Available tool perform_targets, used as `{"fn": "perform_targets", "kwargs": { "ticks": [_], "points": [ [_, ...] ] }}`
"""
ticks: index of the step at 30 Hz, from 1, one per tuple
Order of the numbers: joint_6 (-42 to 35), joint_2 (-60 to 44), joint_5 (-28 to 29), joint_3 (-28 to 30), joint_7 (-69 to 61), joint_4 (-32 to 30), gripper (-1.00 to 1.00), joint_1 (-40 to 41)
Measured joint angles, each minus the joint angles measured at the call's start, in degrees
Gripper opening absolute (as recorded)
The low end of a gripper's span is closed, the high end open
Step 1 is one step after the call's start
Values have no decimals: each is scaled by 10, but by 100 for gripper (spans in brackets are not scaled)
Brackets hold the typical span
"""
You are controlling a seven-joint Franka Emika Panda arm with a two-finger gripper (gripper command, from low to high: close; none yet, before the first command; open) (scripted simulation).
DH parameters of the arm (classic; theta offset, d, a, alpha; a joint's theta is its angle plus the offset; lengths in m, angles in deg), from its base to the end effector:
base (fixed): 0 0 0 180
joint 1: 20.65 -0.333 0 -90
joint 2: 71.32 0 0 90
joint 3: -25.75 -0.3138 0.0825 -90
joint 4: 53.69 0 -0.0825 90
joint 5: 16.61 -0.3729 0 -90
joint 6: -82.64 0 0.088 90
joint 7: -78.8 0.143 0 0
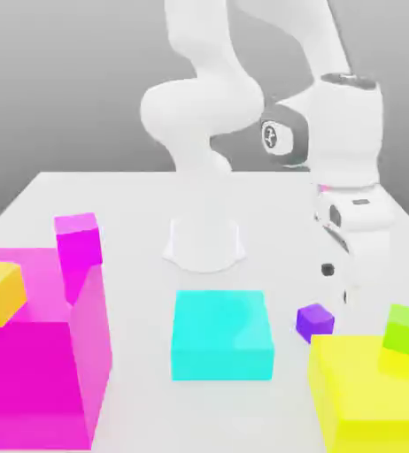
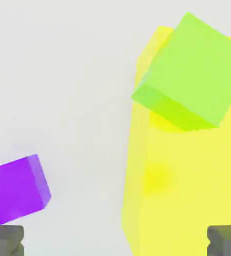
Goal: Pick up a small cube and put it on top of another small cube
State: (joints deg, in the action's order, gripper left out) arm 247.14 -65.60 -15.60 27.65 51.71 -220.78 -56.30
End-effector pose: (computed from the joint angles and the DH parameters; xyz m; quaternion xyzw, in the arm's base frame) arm 0.2851 0.1921 0.1885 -0.8577 -0.5134 -0.0273 0.0007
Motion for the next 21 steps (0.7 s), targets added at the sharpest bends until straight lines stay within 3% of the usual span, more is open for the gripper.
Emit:
{"fn": "perform_targets", "kwargs": {
  "ticks": [3, 10, 11, 17, 21],
  "points": [
    [40, -49, -7, -8, -51, -18, 0, -16],
    [156, -192, -9, -17, -60, 5, 0, -10],
    [166, -204, -9, -18, -60, 7, -100, -10],
    [170, -211, -7, -18, -58, 8, -100, -10],
    [123, -153, -5, -16, -57, -3, -100, -11]
  ]
}}
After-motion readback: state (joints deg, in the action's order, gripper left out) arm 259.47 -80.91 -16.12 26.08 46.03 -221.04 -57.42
